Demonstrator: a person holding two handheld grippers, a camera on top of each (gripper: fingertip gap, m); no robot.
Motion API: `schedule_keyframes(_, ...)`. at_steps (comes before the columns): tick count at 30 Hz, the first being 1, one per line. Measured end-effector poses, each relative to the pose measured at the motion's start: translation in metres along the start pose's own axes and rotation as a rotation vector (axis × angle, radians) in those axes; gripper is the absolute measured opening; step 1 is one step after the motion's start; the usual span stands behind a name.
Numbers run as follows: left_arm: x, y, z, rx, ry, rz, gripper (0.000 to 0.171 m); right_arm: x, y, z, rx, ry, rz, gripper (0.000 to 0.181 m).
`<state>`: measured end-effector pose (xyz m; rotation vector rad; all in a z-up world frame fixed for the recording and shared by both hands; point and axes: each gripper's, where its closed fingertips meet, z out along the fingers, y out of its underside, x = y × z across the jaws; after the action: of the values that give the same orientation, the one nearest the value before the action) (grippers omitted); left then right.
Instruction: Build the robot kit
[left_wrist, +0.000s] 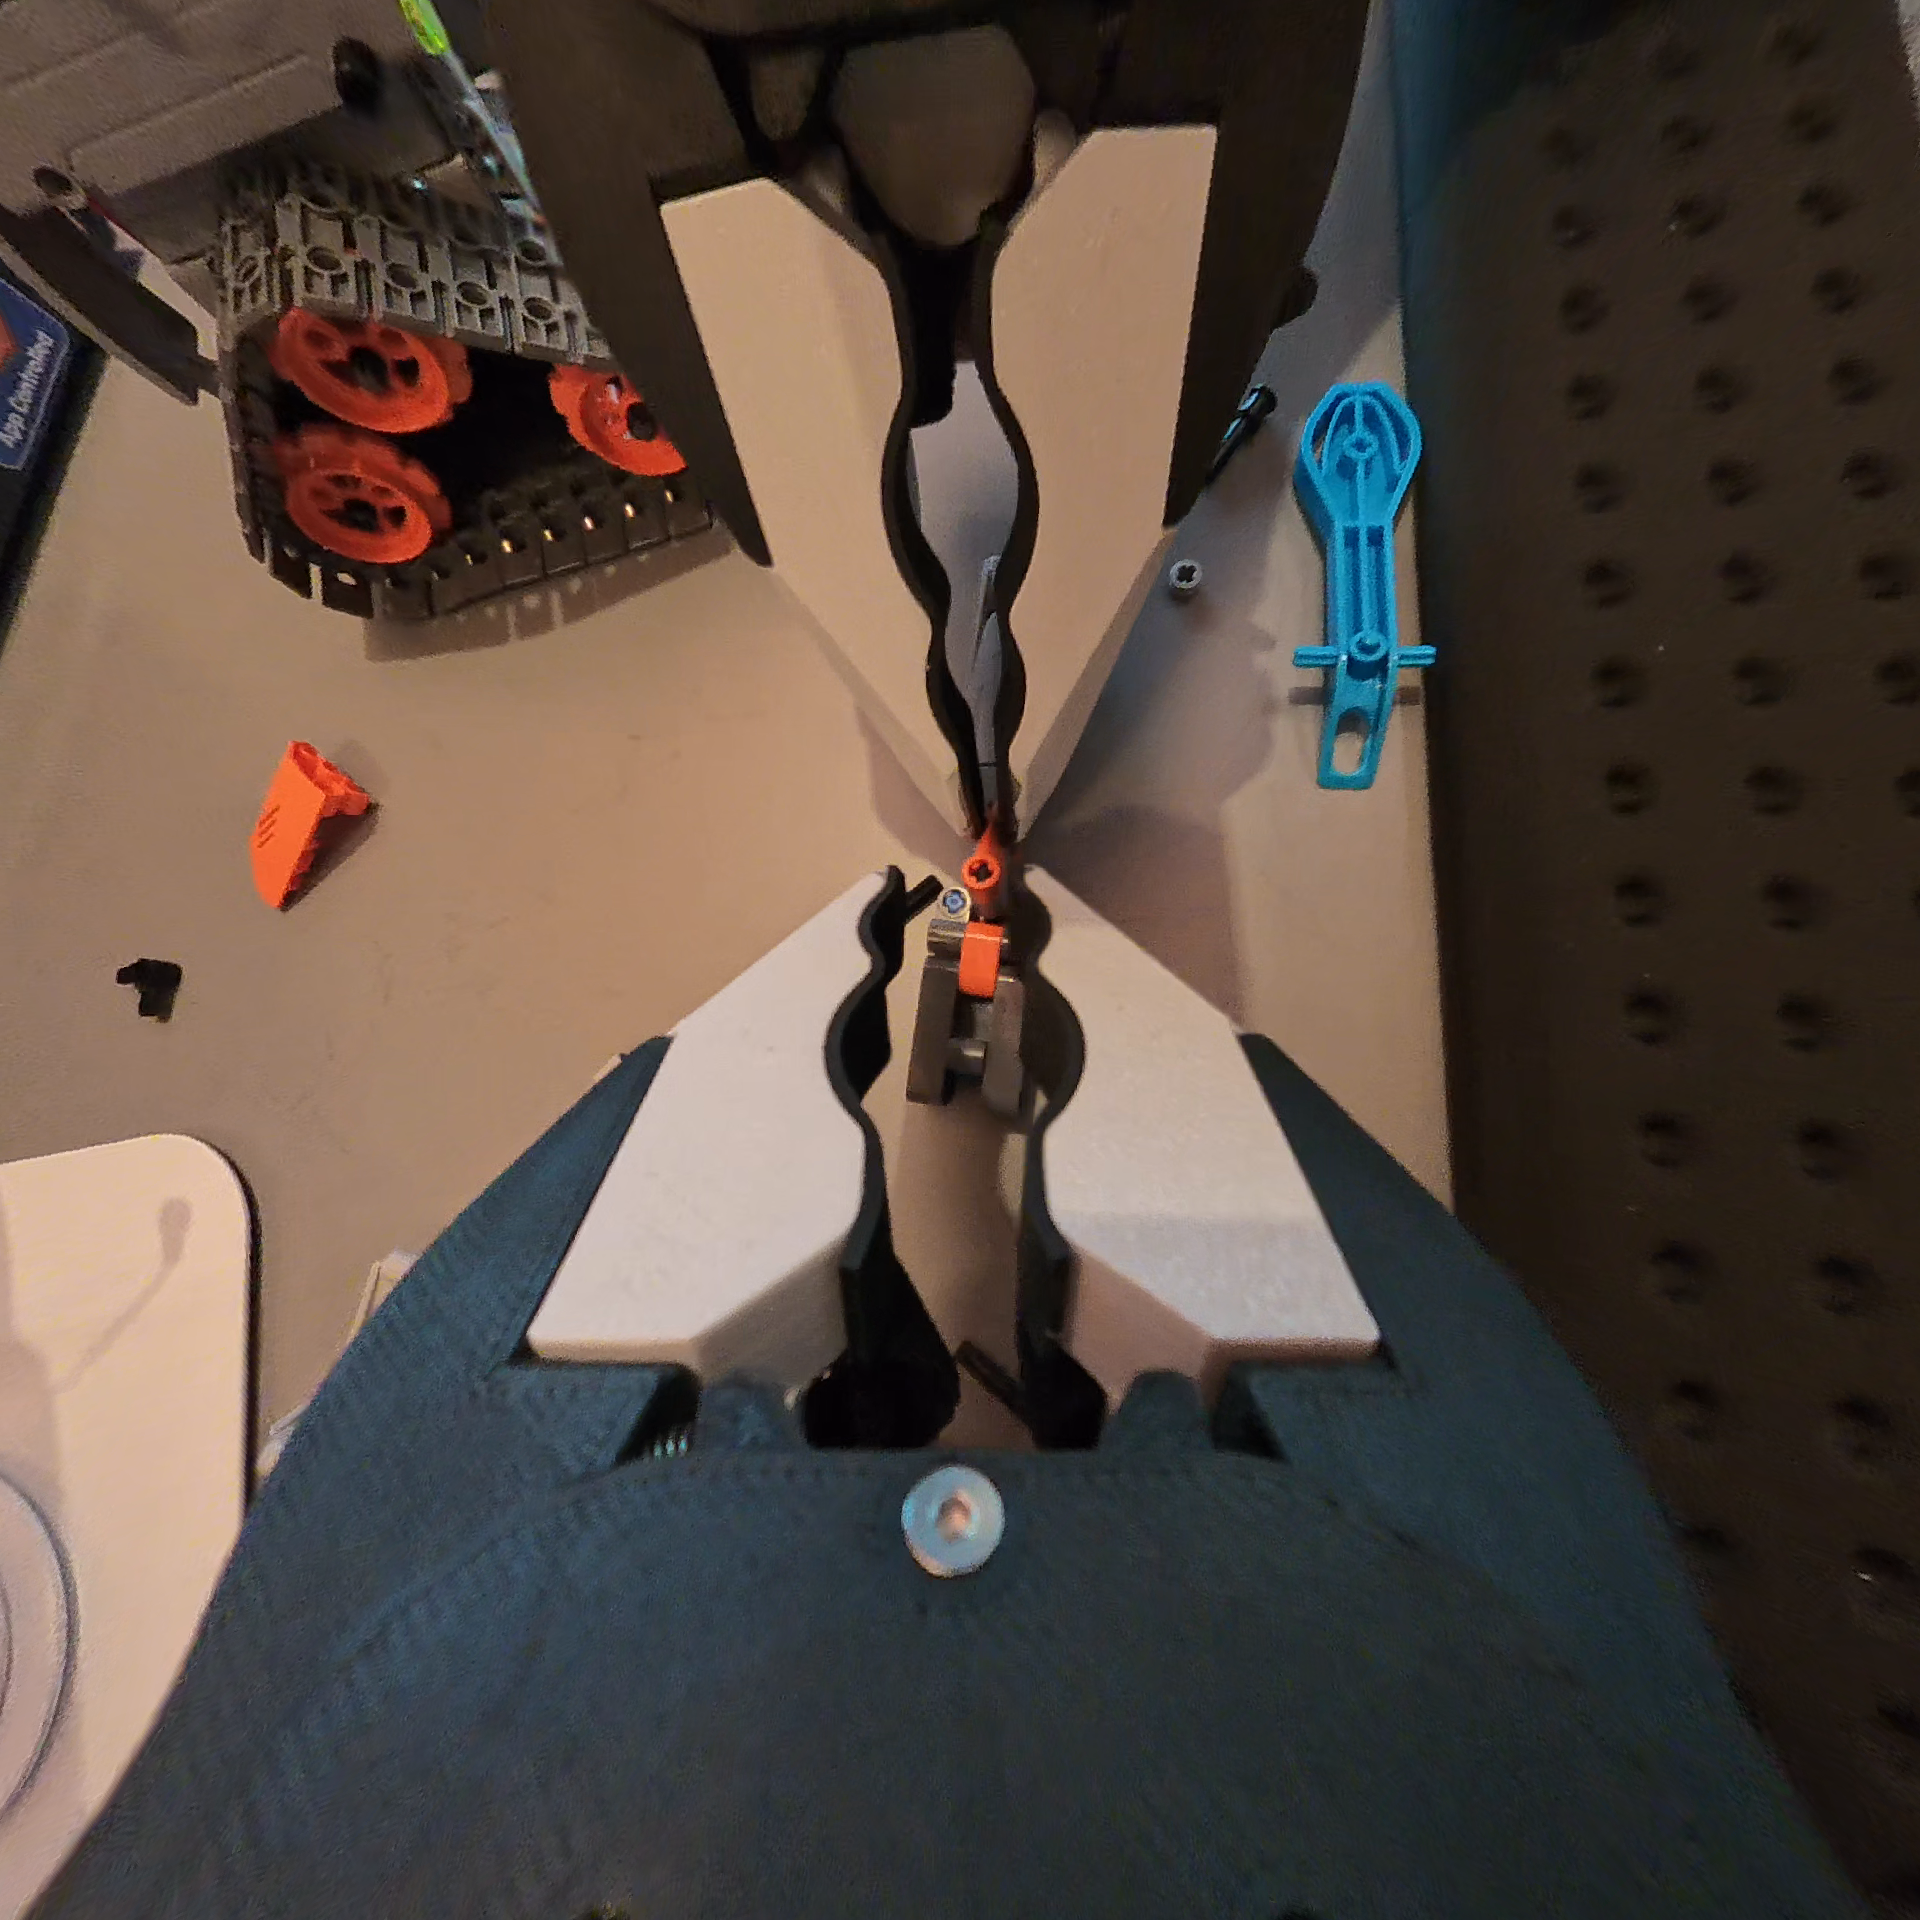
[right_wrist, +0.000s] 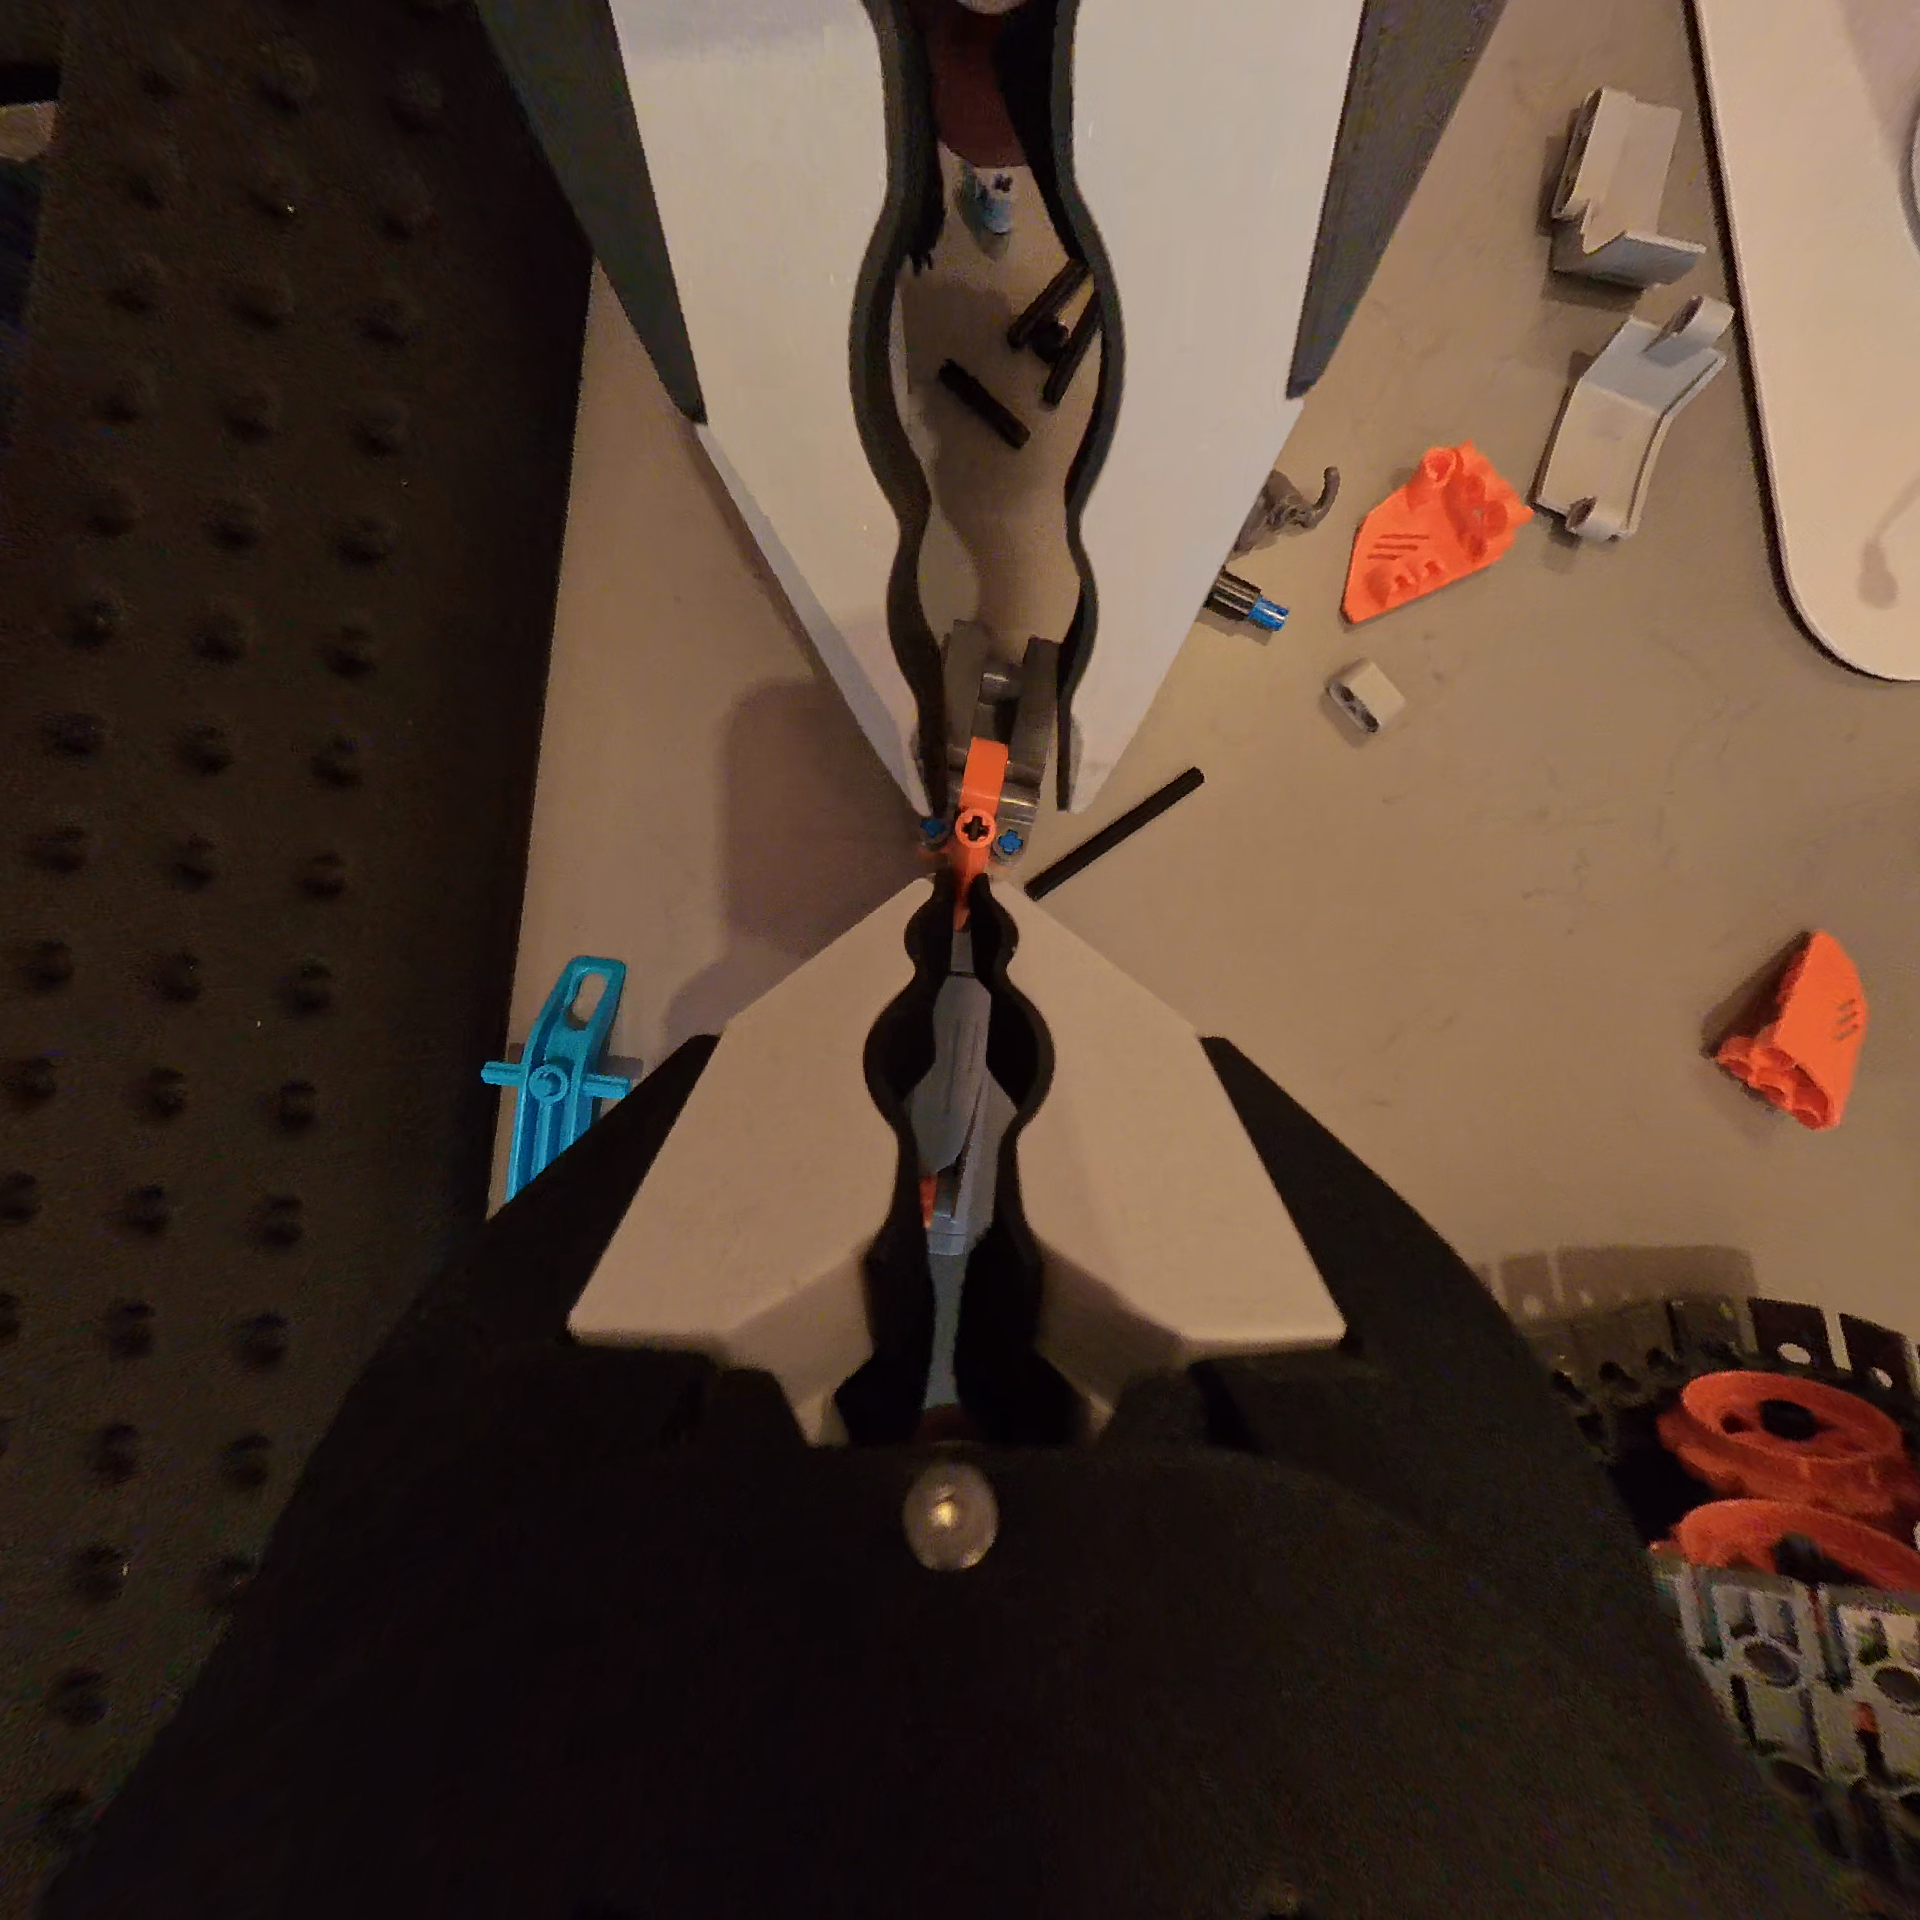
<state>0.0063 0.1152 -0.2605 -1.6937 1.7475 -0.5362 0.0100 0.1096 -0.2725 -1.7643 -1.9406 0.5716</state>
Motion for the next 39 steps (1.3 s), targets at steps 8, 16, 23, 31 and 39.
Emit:
schedule_keyframes(8,0.0053,0.0058,0.0068,-0.016,0.035,0.003,0.005,-0.0004,-0.0005,0.0027,-0.053,-0.020,-0.016,0.000)
schedule_keyframes(16,0.0058,0.0068,0.0074,0.061,0.044,-0.046,0.005,-0.0005,0.0004,0.0035,-0.132,-0.056,-0.065,0.000)
schedule_keyframes(23,0.0061,0.0070,0.0078,0.102,0.029,-0.069,0.005,-0.0009,0.0012,0.0042,-0.207,-0.077,-0.104,0.000)
schedule_keyframes(31,-0.0007,0.0074,0.0035,0.110,-0.011,-0.083,0.012,0.0006,-0.0016,0.0071,-0.225,-0.093,-0.106,0.000)
schedule_keyframes(39,0.0036,0.0032,0.0022,0.131,0.037,-0.076,0.004,0.0004,-0.0009,0.0070,-0.250,-0.110,-0.108,0.000)
